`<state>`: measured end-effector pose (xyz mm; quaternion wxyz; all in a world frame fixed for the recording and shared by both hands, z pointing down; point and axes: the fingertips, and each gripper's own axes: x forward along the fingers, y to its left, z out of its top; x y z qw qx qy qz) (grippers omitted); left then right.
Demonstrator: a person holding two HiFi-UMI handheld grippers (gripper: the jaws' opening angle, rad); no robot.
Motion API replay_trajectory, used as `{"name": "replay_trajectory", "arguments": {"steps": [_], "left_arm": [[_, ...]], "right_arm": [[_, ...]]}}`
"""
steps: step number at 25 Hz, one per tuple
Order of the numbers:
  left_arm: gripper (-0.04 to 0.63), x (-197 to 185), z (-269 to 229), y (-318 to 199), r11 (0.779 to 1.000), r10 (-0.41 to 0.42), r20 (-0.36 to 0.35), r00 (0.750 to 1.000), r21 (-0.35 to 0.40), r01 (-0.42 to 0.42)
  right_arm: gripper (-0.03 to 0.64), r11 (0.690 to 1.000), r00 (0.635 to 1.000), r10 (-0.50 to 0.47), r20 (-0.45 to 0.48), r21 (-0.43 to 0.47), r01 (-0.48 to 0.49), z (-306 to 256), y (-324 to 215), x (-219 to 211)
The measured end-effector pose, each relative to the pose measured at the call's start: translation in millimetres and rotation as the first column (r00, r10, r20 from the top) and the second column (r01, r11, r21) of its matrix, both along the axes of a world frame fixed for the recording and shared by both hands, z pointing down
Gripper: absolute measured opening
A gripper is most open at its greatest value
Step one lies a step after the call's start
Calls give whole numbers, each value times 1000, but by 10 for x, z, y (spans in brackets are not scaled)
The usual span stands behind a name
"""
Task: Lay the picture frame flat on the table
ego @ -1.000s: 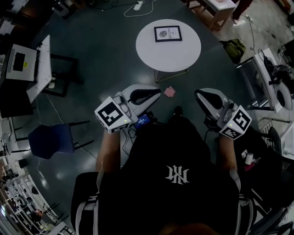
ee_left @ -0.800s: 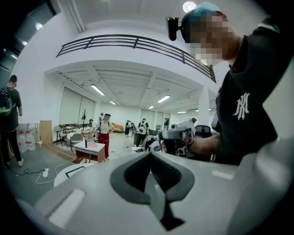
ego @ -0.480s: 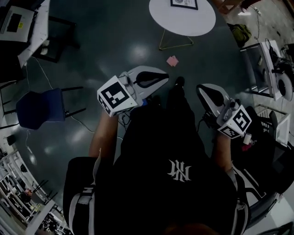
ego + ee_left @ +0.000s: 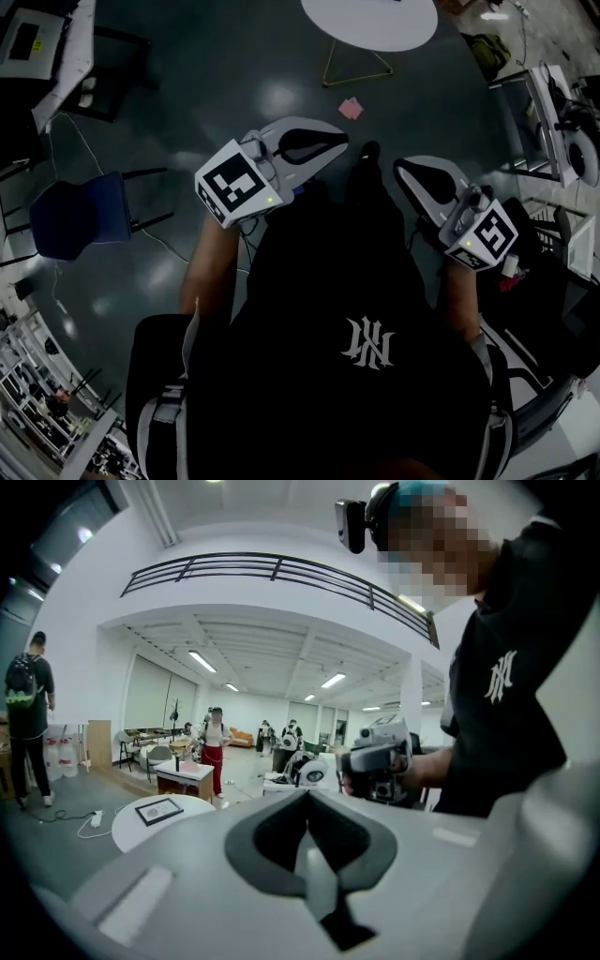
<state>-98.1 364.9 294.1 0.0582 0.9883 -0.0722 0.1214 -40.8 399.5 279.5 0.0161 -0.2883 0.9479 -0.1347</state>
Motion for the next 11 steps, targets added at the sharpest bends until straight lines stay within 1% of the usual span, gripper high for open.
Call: {"name": "replay_trajectory", "arguments": {"steps": [5,11], "left_arm": [[2,166,-35,-19,1000,-12,-2,1000,18,12],[-2,136,-68,-143,998,-44,16,999,51,43]], "right_arm": [[0,1000,1000,8,-30,14,-8,24,-31,165],[0,999,999,29,-40,17,-28,28,-85,240]]}}
